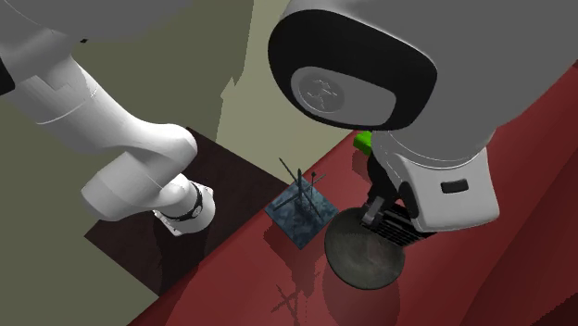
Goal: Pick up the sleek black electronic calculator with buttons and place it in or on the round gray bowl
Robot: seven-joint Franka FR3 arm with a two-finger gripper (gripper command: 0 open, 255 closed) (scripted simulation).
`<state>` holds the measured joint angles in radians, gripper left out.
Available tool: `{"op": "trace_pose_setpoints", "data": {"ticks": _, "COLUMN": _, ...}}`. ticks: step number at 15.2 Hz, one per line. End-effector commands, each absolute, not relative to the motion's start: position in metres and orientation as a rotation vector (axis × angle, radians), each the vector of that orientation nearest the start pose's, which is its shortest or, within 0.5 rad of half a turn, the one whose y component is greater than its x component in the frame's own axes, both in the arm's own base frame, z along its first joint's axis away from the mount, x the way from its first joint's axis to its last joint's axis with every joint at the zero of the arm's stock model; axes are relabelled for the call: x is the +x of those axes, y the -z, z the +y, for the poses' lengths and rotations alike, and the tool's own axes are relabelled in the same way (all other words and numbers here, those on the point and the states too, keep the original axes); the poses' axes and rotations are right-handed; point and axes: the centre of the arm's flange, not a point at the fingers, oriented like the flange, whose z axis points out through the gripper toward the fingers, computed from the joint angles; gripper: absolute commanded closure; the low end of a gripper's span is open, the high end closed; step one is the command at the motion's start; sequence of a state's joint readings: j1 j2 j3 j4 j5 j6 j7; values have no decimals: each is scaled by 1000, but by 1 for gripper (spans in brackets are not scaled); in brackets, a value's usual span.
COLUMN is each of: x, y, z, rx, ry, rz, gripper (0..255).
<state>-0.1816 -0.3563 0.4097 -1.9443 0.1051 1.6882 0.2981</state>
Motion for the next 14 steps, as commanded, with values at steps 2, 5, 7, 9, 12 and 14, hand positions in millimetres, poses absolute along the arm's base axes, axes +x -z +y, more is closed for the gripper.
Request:
{"op": "trace_pose_setpoints", "data": {"ticks": 2, "x": 439, "y": -604, "z": 144, "rx": -3151, "ry": 126, "rz": 152, "gripper": 255}}
{"op": "trace_pose_setpoints", "data": {"ticks": 5, "x": 439, "y": -589, "z": 144, "rx": -3151, "ry": 126, "rz": 152, "gripper": 255}}
{"op": "trace_pose_setpoints", "data": {"ticks": 7, "x": 439, "y": -578, "z": 144, "rx": -3151, "ry": 126, "rz": 152, "gripper": 255}}
{"op": "trace_pose_setpoints", "data": {"ticks": 9, "x": 439, "y": -567, "z": 144, "rx": -3151, "ry": 126, "rz": 152, "gripper": 255}}
{"op": "trace_pose_setpoints", "data": {"ticks": 12, "x": 439, "y": -552, "z": 144, "rx": -3151, "ry": 126, "rz": 152, "gripper": 255}}
{"op": "trace_pose_setpoints", "data": {"ticks": 14, "x": 439, "y": -541, "z": 144, "rx": -3151, "ry": 126, "rz": 152, "gripper": 255}}
